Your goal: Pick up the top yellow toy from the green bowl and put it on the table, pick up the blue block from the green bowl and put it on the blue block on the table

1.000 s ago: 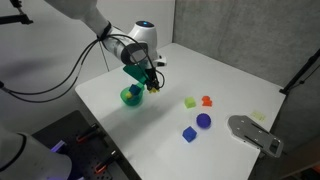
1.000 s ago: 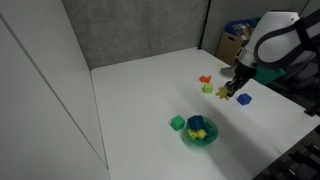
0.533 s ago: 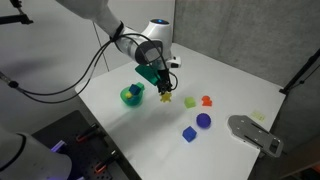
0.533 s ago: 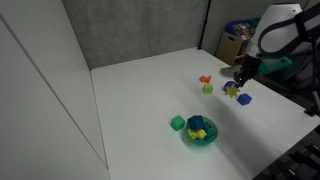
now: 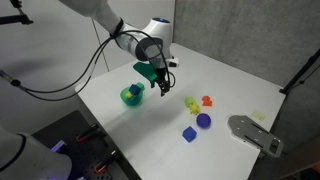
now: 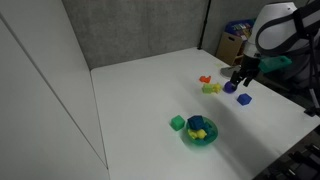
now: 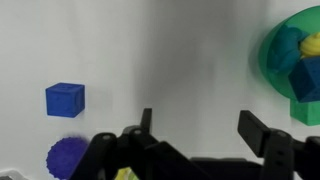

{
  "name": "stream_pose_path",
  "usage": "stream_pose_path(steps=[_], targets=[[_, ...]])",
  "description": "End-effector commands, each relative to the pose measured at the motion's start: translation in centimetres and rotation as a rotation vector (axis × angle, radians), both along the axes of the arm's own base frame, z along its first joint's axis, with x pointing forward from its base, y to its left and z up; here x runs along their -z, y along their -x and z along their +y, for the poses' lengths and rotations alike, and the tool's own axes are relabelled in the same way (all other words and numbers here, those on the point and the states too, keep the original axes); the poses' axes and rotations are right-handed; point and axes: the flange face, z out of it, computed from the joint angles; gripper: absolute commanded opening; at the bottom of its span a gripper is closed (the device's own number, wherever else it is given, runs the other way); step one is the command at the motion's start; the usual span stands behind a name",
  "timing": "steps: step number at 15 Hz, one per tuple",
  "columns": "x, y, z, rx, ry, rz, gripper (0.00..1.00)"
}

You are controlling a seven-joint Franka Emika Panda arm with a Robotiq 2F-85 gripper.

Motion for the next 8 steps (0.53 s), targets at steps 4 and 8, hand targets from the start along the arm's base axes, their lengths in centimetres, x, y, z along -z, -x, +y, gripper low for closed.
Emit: stream_pose_path(steps=[4,8], targets=[[0.4,0.3,6.3,-0.129,-0.102,0.101,1.00],[1.7,0.6,9.9,-0.186,-0.120,0.134,1.00]])
